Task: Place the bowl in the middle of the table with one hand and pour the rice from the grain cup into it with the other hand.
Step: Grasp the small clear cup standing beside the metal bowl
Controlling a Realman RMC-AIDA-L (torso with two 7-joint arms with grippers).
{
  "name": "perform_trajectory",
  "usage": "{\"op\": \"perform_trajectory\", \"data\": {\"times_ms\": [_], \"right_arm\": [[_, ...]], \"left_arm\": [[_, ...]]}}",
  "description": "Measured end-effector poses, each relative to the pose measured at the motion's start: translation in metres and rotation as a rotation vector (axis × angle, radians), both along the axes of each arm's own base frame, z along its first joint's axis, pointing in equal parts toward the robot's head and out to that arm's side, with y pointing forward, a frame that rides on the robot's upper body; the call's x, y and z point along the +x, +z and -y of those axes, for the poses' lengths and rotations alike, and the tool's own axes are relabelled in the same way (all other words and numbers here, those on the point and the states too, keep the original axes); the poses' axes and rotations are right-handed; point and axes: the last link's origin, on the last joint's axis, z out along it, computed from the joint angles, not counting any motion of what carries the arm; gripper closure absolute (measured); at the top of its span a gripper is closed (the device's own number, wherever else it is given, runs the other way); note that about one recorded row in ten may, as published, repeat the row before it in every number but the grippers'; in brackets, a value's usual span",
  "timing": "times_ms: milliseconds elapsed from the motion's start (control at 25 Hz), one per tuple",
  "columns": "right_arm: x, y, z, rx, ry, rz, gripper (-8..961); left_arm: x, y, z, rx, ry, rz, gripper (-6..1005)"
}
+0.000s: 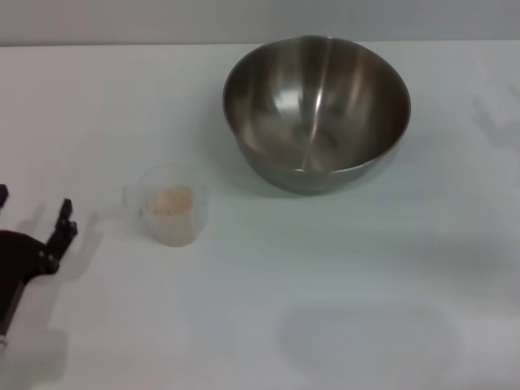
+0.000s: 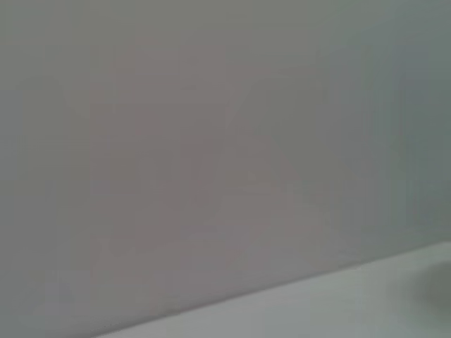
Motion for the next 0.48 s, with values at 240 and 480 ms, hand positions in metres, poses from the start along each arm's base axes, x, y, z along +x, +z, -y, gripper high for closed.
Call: {"op": "perform_trajectory", "data": {"times_ms": [240,480], "right_arm": [[-0.001,0.000,-0.001,-0.005,0.005,-0.004,266],[-0.002,0.000,0.000,-0.009,0.015,-0.006,266]], "left_arm": [[0.006,-0.013,0.008,-0.070,-0.028,-0.002,181],[0.011,-0.020,0.005,-0.106,-0.048,-0.003,182]]}}
